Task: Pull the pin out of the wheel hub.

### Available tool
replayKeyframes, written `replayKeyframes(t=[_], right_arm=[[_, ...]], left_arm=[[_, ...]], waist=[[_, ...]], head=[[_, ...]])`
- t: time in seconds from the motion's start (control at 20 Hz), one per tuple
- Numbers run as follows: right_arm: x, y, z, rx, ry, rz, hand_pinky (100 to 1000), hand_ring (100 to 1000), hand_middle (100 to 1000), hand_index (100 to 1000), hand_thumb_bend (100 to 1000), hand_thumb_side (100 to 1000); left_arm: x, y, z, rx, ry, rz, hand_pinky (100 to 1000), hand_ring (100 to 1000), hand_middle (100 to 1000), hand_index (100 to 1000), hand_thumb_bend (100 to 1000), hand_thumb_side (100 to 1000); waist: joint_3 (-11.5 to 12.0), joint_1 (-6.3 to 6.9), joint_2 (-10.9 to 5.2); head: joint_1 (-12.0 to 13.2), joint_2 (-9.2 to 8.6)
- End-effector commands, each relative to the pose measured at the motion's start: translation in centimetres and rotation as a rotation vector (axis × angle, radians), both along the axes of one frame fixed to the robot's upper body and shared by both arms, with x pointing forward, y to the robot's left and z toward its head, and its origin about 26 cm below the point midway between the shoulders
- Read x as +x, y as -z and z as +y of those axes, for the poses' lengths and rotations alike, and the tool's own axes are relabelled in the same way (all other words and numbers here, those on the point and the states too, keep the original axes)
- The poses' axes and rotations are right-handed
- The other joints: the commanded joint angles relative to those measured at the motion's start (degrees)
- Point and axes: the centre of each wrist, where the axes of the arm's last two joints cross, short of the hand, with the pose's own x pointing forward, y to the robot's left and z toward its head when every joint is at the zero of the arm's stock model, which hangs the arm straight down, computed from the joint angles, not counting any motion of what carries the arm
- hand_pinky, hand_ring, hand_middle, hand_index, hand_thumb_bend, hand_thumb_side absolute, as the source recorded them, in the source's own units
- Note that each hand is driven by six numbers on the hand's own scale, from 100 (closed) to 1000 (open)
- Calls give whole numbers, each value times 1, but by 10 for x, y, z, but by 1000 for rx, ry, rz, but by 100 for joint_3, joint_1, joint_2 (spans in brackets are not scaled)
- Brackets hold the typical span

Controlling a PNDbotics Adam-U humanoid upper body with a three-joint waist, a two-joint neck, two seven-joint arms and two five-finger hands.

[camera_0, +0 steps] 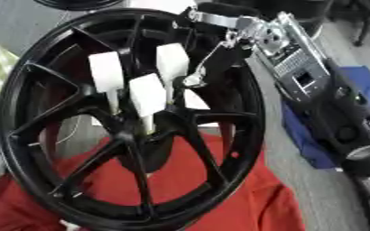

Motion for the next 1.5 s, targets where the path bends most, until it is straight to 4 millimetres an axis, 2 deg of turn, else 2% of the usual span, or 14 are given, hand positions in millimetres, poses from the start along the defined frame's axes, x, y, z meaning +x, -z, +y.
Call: replayKeyframes(t=[0.05,0.65,0.85,1.2,1.35,1.5], right_arm=[[-2,-10,-4,47,5,2,646,658,440,543,469,100],[-6,-18,-9,117,42,50,604,592,323,428,415,100],[-11,-38,-20,169,77,-3,594,584,308,415,411,100],[-34,-82,-45,250,118,-134,592,581,307,413,411,100],[-45,-101,-63,313,148,-182,585,580,306,411,411,100],[-59,-119,-93,404,209,-232,573,577,306,410,407,100]], left_arm=[[2,-12,0,17,11,-34,611,578,513,673,163,1000],[2,-9,0,19,15,-22,615,581,516,674,166,1000],[1,-7,1,20,12,-17,615,581,516,674,166,1000],[-1,-5,3,23,4,-10,615,581,516,674,166,1000],[-2,-4,5,22,-3,-7,615,581,516,674,167,1000],[-3,-3,9,23,-15,-4,615,581,516,674,167,1000]], waist=[[9,36,-126],[10,21,-192],[-23,26,-225],[-82,32,-270],[-121,30,-298],[-186,21,-323]], head=[[-21,-21],[-76,-1],[-87,30],[-21,89],[88,108],[208,85]])
